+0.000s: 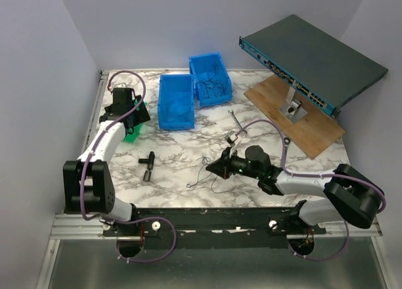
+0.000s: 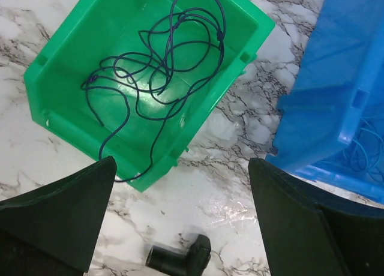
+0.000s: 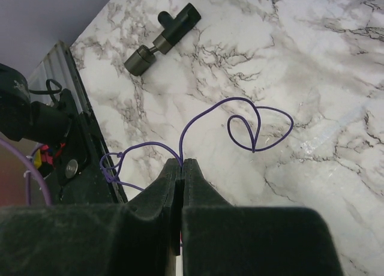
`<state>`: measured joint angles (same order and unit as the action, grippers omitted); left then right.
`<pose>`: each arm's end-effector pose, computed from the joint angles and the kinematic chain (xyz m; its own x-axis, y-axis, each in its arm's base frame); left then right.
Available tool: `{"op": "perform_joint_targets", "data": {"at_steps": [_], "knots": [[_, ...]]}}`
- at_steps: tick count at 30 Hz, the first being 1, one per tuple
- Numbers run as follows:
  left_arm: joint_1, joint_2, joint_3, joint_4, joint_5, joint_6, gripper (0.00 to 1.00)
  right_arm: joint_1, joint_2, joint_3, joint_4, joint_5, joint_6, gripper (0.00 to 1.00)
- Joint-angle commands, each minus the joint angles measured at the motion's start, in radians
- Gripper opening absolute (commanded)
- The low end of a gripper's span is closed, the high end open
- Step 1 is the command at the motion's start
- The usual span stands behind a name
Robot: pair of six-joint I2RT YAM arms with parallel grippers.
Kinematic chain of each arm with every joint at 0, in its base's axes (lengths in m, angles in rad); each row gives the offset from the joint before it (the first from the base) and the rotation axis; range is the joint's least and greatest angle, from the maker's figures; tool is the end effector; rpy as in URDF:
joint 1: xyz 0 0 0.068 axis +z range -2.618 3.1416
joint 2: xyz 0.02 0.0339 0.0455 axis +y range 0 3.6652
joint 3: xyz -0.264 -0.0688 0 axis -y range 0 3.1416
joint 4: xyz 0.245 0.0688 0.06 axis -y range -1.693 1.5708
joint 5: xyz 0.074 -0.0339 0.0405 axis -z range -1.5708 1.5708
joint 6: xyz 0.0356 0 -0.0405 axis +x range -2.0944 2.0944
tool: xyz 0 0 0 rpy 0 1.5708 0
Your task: Untangle the cables
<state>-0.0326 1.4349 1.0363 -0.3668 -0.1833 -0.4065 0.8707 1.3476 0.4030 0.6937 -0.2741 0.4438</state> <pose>0.3120 -0.0037 0.2598 -0.5968 -0.3695 -0.7123 -0.3650 0.9155 -0.1691 0.1593 0.2040 0.1807 -0.5331 0.0087 -0.8460 -0.7488 0.4606 0.4766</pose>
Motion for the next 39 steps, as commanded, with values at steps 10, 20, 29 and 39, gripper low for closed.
{"op": "perform_joint_targets", "data": {"at_steps": [10, 20, 29, 39], "knots": [[0.023, 0.189, 0.126, -0.094, 0.130, 0.067, 0.09, 0.002, -0.039, -0.064, 0.124, 0.078, 0.006, 0.01], [-0.030, -0.169, -0.039, -0.048, 0.166, -0.040, 0.00, 0.003, -0.042, -0.087, 0.148, 0.134, 0.013, 0.01], [-0.244, -0.398, -0.148, -0.094, 0.227, -0.120, 0.00, 0.003, -0.182, -0.138, 0.039, 0.434, 0.040, 0.01], [-0.578, -0.408, -0.275, -0.010, 0.191, -0.281, 0.00, 0.002, -0.489, -0.228, -0.198, 0.769, 0.088, 0.01]]}}
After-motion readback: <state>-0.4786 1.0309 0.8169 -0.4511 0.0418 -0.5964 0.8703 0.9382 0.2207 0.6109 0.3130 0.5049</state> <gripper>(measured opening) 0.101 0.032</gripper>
